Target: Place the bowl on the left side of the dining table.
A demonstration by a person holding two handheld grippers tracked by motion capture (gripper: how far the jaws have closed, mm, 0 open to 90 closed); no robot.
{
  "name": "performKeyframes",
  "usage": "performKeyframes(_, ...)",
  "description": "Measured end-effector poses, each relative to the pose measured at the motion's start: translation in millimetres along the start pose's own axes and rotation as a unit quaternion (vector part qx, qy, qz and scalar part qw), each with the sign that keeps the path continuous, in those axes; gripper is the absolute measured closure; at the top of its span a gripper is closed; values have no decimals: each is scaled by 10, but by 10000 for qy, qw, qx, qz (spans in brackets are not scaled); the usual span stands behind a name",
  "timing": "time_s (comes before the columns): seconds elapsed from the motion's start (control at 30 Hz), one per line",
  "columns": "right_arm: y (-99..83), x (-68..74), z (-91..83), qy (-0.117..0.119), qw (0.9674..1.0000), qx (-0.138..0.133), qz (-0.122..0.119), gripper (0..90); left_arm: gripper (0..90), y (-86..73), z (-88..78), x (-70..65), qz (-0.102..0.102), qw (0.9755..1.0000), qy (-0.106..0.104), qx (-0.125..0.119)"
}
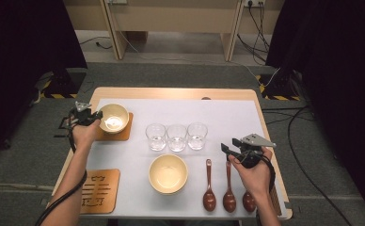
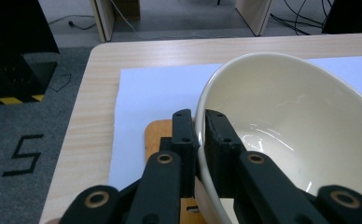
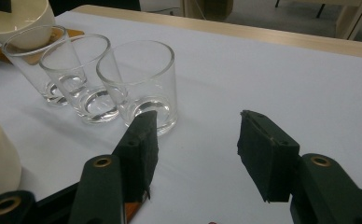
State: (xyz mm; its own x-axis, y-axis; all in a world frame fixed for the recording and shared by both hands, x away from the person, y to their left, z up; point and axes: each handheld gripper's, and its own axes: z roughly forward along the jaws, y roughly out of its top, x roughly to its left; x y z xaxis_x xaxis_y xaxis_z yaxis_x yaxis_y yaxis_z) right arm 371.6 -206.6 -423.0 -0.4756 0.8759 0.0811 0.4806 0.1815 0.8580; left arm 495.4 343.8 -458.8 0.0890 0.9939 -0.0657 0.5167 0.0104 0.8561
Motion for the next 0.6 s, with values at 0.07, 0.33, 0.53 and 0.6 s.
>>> performKeyframes(0.07,-2,-4,2,4,10000,-4,-18,476,821,-11,6,13,-93,10000,-9,-12)
performKeyframes(0.33,-6,-2,4,9,10000,5,-24,476,820,-6,69,90,-306,9993,-82,180)
performKeyframes(0.53,-7,-4,4,-2,10000,11,-16,476,817,-51,121,121,-450,9986,-70,277)
performKeyframes(0.6,-8,-8,4,-2,10000,15,-6,475,815,-67,129,128,-510,9984,-98,243)
